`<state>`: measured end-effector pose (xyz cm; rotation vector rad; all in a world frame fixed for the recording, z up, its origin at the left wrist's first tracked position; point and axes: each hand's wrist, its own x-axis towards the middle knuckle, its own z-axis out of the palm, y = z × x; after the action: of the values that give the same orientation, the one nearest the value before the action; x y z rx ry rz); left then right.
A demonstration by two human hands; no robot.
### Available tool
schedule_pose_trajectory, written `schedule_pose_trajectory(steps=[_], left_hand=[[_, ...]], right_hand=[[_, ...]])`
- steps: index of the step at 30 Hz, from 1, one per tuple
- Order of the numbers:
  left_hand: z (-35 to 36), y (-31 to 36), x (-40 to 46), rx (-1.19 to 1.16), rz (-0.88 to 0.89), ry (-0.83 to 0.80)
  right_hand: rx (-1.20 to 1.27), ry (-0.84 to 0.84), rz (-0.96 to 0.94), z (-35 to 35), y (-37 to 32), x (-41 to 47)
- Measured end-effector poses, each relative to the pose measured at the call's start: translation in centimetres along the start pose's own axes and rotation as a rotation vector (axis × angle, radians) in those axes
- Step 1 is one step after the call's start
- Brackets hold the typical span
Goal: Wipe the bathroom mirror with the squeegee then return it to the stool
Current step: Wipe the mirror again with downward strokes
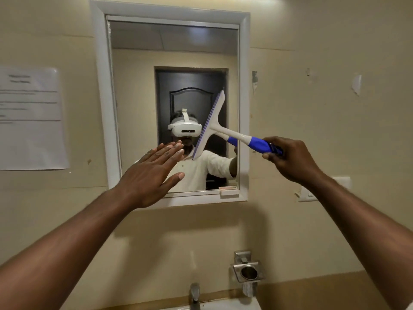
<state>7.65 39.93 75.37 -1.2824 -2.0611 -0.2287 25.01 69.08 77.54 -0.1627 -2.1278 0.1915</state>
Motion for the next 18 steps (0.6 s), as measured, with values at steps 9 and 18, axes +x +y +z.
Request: schedule_pose_trajectory(steps=[9,18], left_hand=[[-1.7,-4.7,-4.2,0.061,-0.126,-0.031],[-5.0,-5.8,-2.0,0.155,-0.110,0.046]], right_hand=[[0.365,0.194,0.091,5.5,-6.6,2.2],[0.603,0.516,0.210,5.5,-13.1,9.4]])
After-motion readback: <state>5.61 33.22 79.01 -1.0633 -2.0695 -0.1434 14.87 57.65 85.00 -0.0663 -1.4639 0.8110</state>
